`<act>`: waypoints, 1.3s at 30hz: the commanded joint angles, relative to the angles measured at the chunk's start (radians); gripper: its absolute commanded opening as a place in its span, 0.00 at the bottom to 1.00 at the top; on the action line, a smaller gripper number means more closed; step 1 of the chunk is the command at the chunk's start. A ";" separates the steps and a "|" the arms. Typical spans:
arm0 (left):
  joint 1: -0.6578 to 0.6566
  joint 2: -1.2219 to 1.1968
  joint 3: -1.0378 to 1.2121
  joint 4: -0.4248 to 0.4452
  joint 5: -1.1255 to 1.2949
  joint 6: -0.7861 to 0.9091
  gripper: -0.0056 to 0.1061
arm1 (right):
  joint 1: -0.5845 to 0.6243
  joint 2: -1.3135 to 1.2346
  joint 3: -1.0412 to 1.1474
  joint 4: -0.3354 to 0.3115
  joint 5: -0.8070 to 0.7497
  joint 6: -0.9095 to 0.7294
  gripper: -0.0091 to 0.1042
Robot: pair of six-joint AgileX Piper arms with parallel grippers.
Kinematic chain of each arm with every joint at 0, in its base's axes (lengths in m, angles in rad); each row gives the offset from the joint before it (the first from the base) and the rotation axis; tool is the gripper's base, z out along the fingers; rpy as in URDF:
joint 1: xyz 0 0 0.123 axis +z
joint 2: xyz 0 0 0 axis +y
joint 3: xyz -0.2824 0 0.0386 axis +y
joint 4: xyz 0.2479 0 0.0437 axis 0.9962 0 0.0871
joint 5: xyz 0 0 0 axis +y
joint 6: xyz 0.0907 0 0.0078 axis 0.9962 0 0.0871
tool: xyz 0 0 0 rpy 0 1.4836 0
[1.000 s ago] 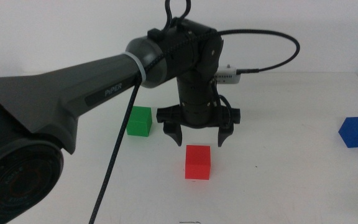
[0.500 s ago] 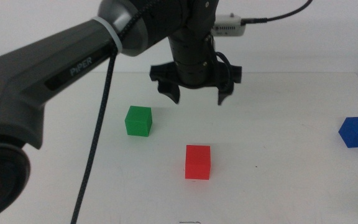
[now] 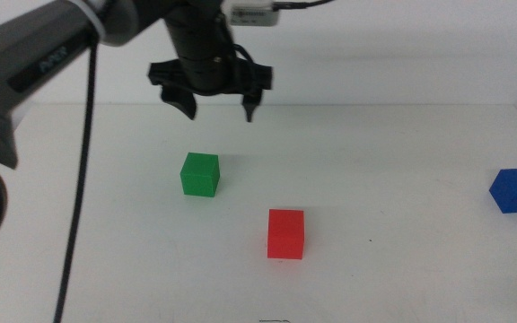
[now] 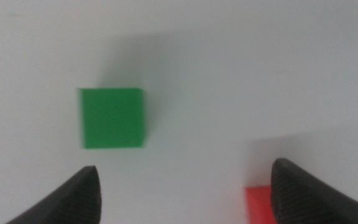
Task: Stack red cubes first, then green, then blue cubes in a specific spot.
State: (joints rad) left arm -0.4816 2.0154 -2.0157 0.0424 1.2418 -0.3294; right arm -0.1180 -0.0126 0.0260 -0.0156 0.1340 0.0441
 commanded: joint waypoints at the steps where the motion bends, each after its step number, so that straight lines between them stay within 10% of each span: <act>1: 0.038 -0.067 -0.030 -0.007 0.072 0.038 0.89 | -0.005 -0.015 -0.009 -0.008 -0.074 -0.008 0.75; 39: 0.146 0.162 -0.029 -0.108 -0.064 0.225 0.89 | -0.005 -0.015 -0.009 -0.008 -0.074 -0.008 0.75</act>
State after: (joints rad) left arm -0.3337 2.2369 -2.0157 -0.0445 1.2052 -0.1044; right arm -0.1180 -0.0126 0.0260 -0.0156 0.1340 0.0441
